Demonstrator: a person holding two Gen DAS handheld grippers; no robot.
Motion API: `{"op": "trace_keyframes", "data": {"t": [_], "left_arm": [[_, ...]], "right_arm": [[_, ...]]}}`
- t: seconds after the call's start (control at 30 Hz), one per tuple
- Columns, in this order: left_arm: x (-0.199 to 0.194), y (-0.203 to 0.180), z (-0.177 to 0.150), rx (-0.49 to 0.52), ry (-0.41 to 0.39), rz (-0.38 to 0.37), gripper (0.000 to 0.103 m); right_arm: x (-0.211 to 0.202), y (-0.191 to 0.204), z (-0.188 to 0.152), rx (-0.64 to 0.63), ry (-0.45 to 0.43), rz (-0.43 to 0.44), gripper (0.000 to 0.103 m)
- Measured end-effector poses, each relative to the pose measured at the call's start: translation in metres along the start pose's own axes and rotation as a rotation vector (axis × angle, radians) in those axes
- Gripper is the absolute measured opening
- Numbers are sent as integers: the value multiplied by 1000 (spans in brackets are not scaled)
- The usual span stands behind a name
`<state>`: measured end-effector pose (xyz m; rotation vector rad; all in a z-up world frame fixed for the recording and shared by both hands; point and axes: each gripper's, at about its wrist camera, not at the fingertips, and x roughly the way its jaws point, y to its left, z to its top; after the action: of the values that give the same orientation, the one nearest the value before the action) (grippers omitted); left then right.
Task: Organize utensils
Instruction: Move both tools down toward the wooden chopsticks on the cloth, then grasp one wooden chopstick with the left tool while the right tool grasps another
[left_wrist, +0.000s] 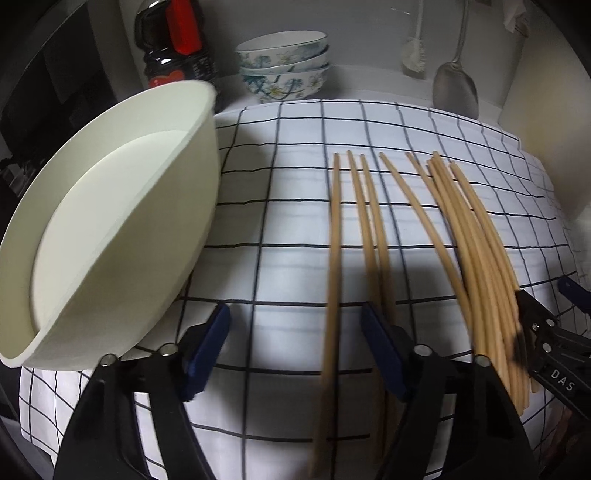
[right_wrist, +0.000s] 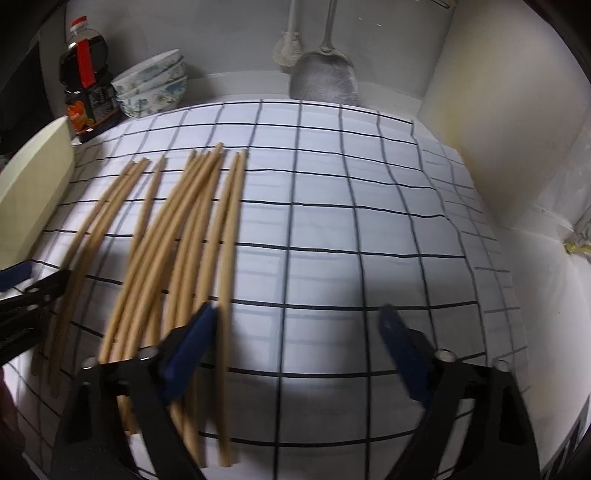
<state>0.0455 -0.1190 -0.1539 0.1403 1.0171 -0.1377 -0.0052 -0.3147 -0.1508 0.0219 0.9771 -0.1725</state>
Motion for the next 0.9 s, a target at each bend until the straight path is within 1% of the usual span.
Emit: {"op": "trace_keyframes", "data": {"t": [0.03, 0.07, 0.13, 0.17, 0.2, 0.23, 0.27, 0.3, 0.33, 0.37, 0.4, 0.47, 0.7, 0.9], "left_arm": [[0, -5, 1, 11, -1, -7, 56], [1, -7, 3, 18, -1, -15, 52], [0, -13, 4, 33, 0, -26, 38], [0, -15, 4, 36, 0, -28, 35], [0, -18, 4, 41, 1, -36, 26], [-1, -21, 4, 48, 2, -44, 18], [-1, -25, 4, 59, 4, -49, 14], [-1, -28, 4, 68, 5, -52, 7], [-1, -31, 4, 77, 7, -45, 7], [-1, -33, 4, 84, 6, -36, 7], [0, -33, 6, 84, 8, -37, 7], [0, -28, 7, 69, 15, -58, 7], [-2, -24, 7, 39, 43, -107, 7], [-17, -23, 14, 40, 21, -138, 7]], "right_arm": [[0, 2, 0, -8, -4, 1, 76], [-1, 4, 1, -18, -8, -4, 73], [-1, 7, 2, -37, -13, 8, 66], [-1, 8, 2, -40, -12, 19, 59], [-2, 8, 2, -43, -12, 36, 50], [-2, 10, 2, -50, -11, 57, 46], [-3, 12, 1, -57, -12, 71, 37], [-4, 14, 1, -66, -12, 82, 29], [-4, 18, 1, -80, -13, 94, 24], [-5, 20, 1, -89, -14, 101, 17], [-6, 23, 1, -100, -14, 106, 6], [-5, 26, 2, -108, -12, 103, 6], [-7, 11, 2, -25, 8, 150, 6], [-23, 2, 7, 10, -11, 146, 6]]}}
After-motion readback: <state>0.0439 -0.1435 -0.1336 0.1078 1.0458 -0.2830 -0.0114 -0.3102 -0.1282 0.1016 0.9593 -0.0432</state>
